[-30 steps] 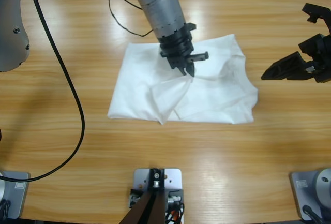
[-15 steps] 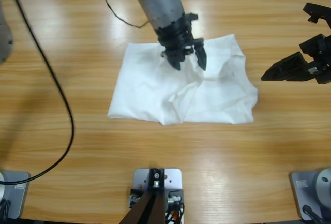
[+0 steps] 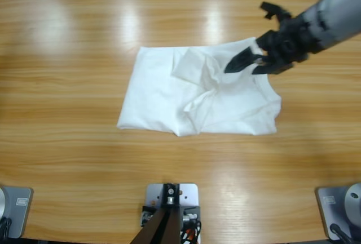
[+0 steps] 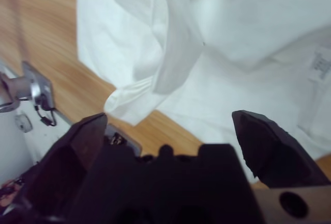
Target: Fold clothes
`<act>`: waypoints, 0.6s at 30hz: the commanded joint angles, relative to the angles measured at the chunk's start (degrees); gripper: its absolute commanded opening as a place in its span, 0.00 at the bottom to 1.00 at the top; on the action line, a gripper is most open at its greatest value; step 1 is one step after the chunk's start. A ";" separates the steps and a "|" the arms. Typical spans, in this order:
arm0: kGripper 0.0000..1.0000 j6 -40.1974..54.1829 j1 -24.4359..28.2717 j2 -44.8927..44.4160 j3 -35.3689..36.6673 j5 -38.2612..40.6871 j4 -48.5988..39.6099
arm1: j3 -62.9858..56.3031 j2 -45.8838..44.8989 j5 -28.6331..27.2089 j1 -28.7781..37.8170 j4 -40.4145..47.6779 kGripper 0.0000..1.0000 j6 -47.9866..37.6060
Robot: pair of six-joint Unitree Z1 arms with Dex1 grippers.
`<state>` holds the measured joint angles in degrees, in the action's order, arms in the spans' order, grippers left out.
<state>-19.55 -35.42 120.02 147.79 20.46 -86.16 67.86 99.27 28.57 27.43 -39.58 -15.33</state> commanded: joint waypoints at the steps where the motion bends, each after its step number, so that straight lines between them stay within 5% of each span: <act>1: 1.00 2.76 2.54 -4.76 -9.79 -2.27 -8.93 | 7.17 14.00 -7.07 8.32 -1.37 0.97 -2.79; 9: 1.00 2.94 2.99 -4.25 -10.07 -2.35 -8.85 | 7.82 16.75 -8.25 9.66 -1.92 0.97 -3.04; 13: 1.00 3.33 3.08 -3.79 -10.30 -2.35 -8.86 | 8.31 17.64 -8.86 9.66 -2.52 0.85 -2.95; 18: 1.00 3.87 3.15 -3.60 -10.98 -2.46 -8.90 | 10.07 18.70 -9.16 9.83 -2.88 0.85 -3.58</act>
<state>-17.06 -33.09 115.86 139.28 19.08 -86.34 75.96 113.78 20.76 36.49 -41.41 -17.64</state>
